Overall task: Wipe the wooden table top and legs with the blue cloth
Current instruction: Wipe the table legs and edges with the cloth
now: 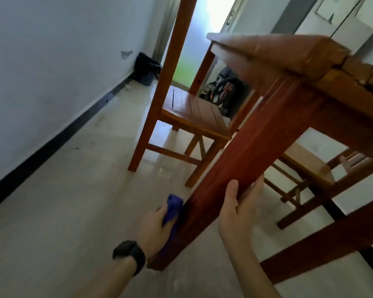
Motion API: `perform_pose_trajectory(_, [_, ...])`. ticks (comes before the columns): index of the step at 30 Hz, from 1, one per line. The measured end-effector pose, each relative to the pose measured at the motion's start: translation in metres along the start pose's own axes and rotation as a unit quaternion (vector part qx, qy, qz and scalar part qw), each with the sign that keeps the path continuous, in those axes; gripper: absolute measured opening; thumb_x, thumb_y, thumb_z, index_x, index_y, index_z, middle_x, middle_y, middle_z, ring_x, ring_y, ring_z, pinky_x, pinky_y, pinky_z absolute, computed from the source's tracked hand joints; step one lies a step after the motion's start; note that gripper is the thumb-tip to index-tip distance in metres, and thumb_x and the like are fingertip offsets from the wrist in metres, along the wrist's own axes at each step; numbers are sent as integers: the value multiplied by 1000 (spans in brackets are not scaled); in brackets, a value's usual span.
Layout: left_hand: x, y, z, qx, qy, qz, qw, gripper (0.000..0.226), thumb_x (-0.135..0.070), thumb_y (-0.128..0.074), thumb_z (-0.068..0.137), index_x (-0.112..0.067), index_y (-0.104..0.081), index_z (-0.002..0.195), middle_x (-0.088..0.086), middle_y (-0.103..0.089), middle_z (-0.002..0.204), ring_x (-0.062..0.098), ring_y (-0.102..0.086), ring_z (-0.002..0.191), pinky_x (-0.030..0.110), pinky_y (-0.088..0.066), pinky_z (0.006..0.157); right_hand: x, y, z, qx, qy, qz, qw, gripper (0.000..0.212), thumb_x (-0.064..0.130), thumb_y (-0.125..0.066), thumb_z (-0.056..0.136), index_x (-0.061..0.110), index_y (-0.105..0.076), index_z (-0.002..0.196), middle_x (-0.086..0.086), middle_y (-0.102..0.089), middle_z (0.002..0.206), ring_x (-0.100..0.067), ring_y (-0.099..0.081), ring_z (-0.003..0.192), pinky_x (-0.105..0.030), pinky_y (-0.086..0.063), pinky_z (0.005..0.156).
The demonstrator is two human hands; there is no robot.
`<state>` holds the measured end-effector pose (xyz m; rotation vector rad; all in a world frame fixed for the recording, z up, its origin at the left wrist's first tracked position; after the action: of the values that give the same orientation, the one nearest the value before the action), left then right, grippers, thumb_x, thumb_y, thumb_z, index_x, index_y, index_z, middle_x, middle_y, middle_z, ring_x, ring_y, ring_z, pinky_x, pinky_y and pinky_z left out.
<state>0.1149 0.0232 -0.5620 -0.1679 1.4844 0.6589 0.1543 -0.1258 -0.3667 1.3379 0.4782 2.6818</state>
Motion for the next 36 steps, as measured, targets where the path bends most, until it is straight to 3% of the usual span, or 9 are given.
perform_pose_trajectory(3, [-63, 36, 14, -99, -31, -105, 989, 31, -57, -40, 96, -30, -55, 93, -2, -62, 83, 11, -62, 70, 32, -51, 66, -18, -12, -17, 15, -8, -11, 1000, 63, 37, -43, 103, 38, -7, 155, 43, -37, 134, 16, -44, 123, -16, -43, 98])
perform_pose_trajectory(6, [-129, 31, 10, -100, -106, -186, 972, 40, -58, -38, 95, -31, -56, 118, -7, -61, 109, 4, -61, 92, 24, -51, 83, -20, -11, -20, 2, 9, -16, 1000, 64, 31, -43, 104, 26, -8, 157, 37, -37, 135, 14, -47, 122, -9, -43, 93])
perform_pose_trajectory(11, [-62, -15, -16, -66, -71, -85, 992, 40, -58, -35, 97, -54, -34, 136, -40, -41, 123, 5, -53, 111, 22, -42, 91, -26, -9, -25, -25, 2, -31, 999, 67, 38, -43, 103, 27, -6, 157, 36, -34, 137, 16, -47, 118, -11, -45, 93])
perform_pose_trajectory(14, [26, -26, -33, 28, -19, 117, 993, 46, -44, -30, 103, -23, -42, 141, 1, -48, 133, 15, -49, 100, 19, -31, 85, -27, -14, -29, -13, -2, -18, 1000, 61, 32, -42, 104, 28, -9, 155, 54, -30, 128, 26, -40, 117, 0, -38, 89])
perform_pose_trajectory(18, [46, 11, -10, -38, 50, 65, 996, 34, -32, -35, 105, -26, -45, 137, 5, -53, 121, 6, -45, 72, 26, -41, 69, -33, -24, -37, -8, 2, -11, 1000, 55, 25, -39, 105, 31, -8, 150, 60, -29, 125, 27, -36, 121, 1, -34, 93])
perform_pose_trajectory(24, [-54, -17, -12, -68, -102, -120, 985, 52, -52, -37, 97, -37, -32, 146, -7, -32, 151, 13, -45, 127, 35, -41, 105, -45, -24, -39, -52, 6, -23, 998, 59, 25, -42, 105, 14, -13, 156, 32, -36, 136, 16, -47, 118, -7, -42, 90])
perform_pose_trajectory(28, [23, -43, -23, -43, -6, -76, 996, 53, -59, -30, 98, -42, -25, 148, -10, -28, 151, 19, -52, 119, 33, -46, 95, -52, -23, -42, -68, 6, -41, 997, 61, 32, -38, 106, 18, -8, 157, 19, -38, 145, 9, -47, 124, -13, -44, 96])
perform_pose_trajectory(33, [148, -51, -58, 190, 178, 140, 955, 40, -37, -27, 106, -21, -35, 142, 7, -47, 133, 17, -50, 79, 31, -42, 75, -56, -29, -46, -77, -2, -48, 996, 58, 39, -35, 106, 27, -7, 156, 39, -39, 134, 12, -50, 119, -21, -47, 98])
perform_pose_trajectory(36, [150, -13, -38, 56, 200, 99, 973, 37, -42, -28, 105, -21, -47, 129, 7, -56, 114, 17, -53, 74, 32, -42, 71, -64, -30, -47, -89, -8, -40, 995, 59, 39, -35, 106, 25, -7, 156, 23, -41, 144, 4, -49, 126, -26, -47, 102])
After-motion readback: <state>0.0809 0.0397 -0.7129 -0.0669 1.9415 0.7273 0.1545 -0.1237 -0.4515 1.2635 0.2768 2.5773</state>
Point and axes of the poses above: each hand's wrist, its own z-axis towards the middle knuckle, its own y-axis out of the back of the hand, x = y × z, the point moved 10 cm from there along z, towards the middle knuckle
